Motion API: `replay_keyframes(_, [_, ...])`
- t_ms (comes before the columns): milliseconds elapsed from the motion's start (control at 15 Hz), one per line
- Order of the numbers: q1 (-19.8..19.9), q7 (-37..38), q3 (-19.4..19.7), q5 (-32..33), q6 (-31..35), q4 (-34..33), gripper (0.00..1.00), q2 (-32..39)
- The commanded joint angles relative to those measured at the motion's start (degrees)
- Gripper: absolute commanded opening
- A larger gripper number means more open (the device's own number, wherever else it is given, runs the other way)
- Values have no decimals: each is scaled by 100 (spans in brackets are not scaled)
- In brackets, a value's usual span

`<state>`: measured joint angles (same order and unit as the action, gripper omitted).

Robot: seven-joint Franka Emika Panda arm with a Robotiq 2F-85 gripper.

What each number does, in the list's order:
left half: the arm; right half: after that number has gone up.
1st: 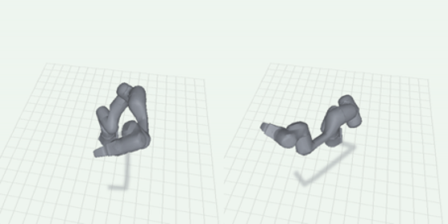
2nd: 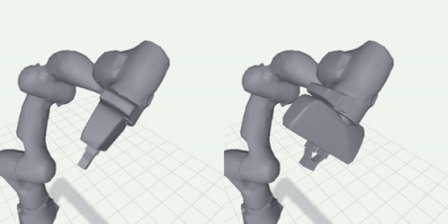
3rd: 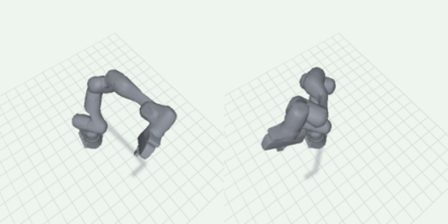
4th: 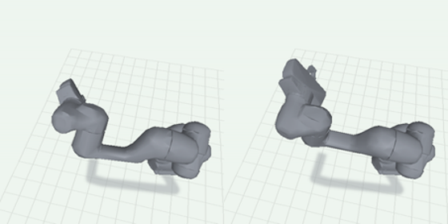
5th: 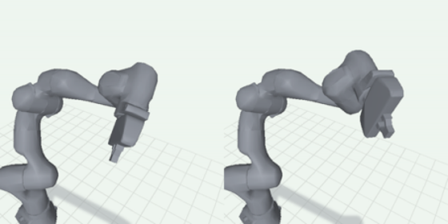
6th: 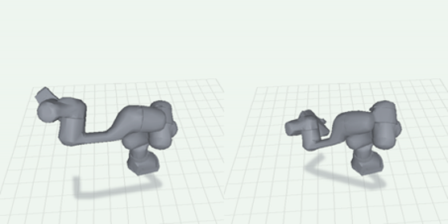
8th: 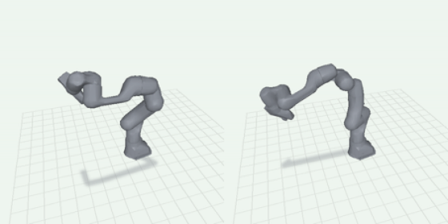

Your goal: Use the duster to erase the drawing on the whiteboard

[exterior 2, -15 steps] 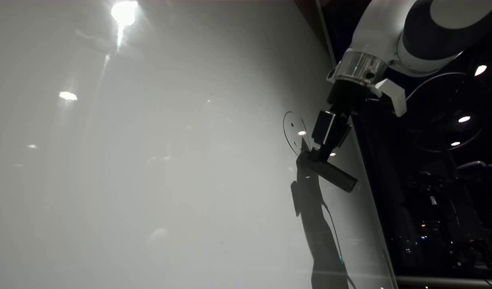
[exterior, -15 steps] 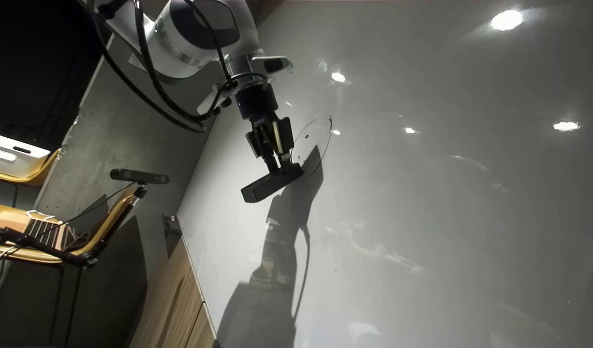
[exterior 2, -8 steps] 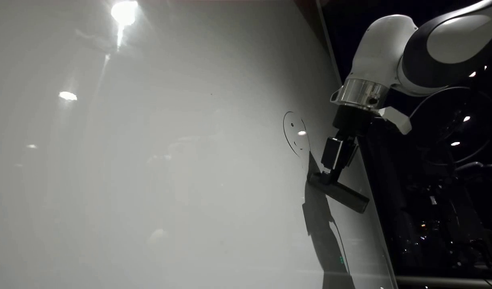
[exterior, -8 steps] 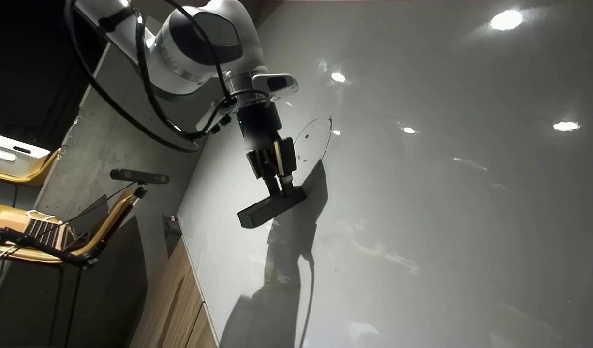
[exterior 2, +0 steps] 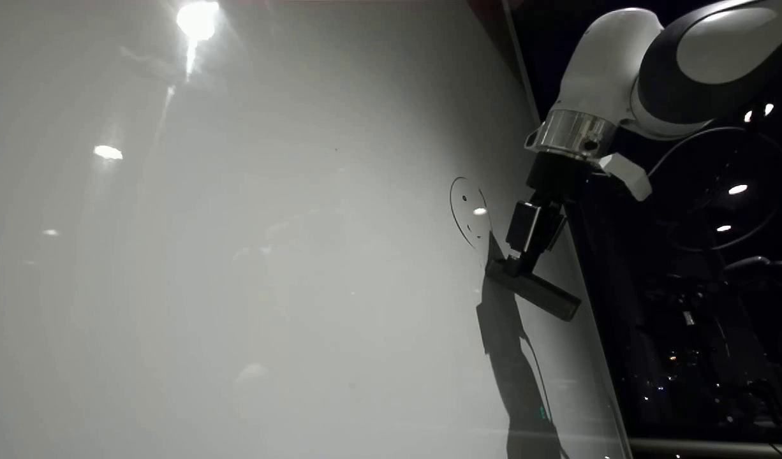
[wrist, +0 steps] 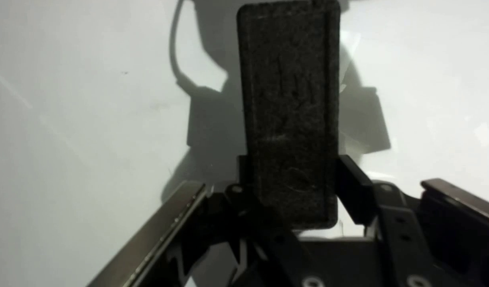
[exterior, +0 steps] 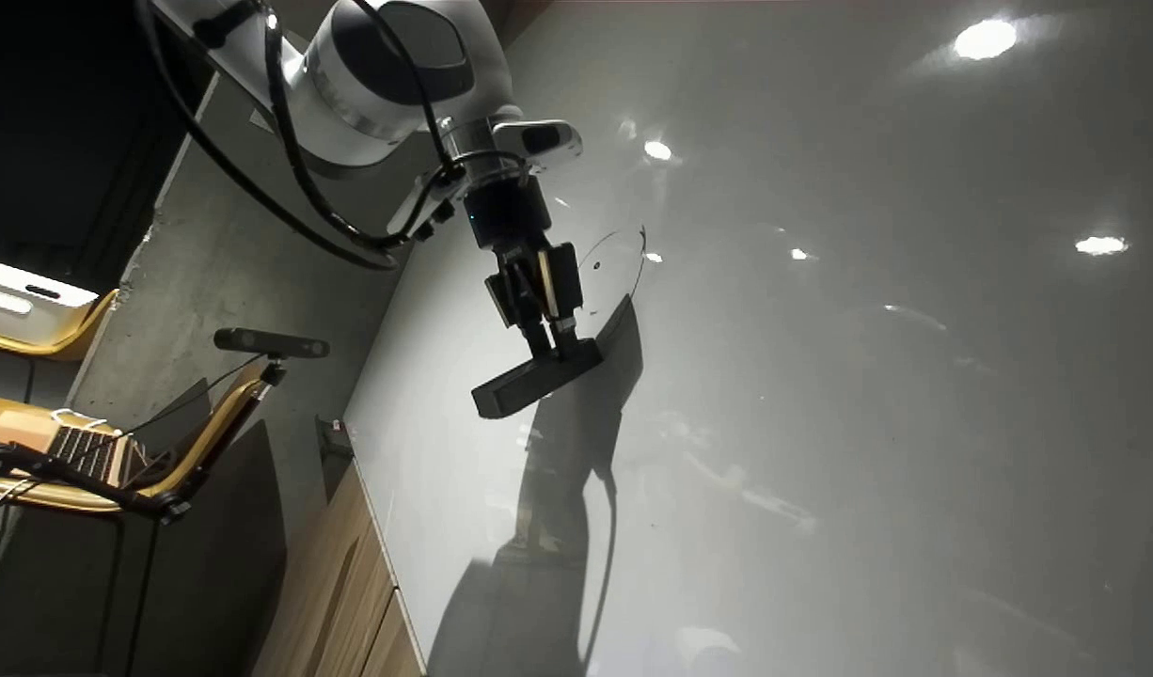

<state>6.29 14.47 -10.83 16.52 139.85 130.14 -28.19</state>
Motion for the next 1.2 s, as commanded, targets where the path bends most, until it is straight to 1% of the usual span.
replay_keyframes(0, [-101, 67, 9, -42, -245, -588, 29, 9])
replay_keyframes(333, [-190, 119, -44, -38, -452, -1046, 29, -1])
replay_keyframes(733, [-288, 158, -116, -43, -592, -1439, 29, 9])
replay_keyframes(1067, [-315, 191, -237, -16, -611, -1758, 29, 50])
replay_keyframes(1133, [-315, 208, -263, -2, -576, -1740, 29, 47])
